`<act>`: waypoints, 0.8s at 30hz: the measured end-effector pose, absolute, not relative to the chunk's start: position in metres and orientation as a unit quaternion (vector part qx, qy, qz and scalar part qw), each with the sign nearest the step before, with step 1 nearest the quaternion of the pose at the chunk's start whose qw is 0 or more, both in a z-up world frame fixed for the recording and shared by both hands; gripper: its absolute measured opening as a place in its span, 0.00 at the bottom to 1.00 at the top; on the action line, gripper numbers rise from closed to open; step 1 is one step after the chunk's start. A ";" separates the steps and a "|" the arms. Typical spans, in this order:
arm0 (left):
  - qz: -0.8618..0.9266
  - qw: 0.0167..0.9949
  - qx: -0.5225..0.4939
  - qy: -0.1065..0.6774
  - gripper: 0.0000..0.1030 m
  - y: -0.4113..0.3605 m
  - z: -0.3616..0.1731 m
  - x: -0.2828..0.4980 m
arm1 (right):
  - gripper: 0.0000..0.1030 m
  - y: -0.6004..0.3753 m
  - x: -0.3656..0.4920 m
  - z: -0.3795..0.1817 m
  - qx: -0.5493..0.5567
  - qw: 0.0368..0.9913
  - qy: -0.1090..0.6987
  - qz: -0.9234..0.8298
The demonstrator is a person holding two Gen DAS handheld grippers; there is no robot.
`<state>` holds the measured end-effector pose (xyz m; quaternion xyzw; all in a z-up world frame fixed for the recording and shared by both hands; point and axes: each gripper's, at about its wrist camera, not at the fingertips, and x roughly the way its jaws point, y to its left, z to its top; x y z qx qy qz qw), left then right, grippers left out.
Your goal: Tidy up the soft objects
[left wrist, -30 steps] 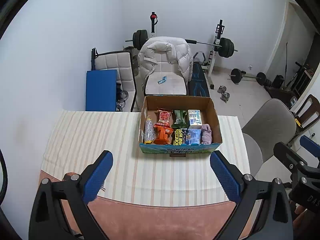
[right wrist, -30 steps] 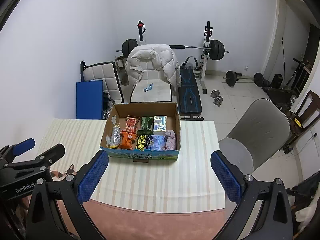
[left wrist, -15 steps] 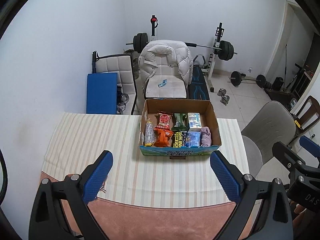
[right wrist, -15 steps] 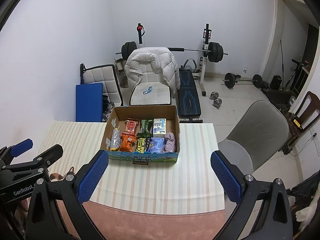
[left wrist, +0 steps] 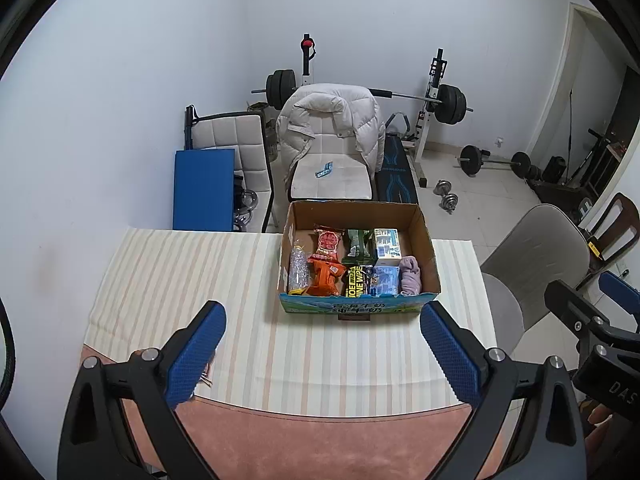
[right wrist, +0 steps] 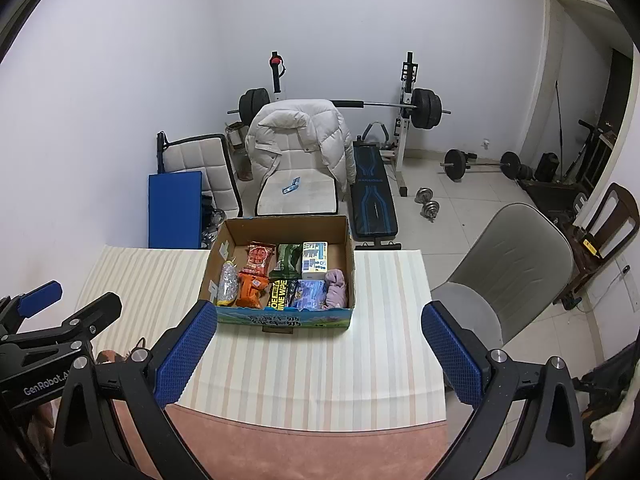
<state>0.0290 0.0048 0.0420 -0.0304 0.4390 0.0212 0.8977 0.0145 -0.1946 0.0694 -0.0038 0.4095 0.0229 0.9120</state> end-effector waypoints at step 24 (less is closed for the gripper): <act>0.028 0.898 -0.026 0.439 0.97 0.006 0.047 0.030 | 1.00 -0.197 0.009 0.072 0.000 0.913 0.407 0.018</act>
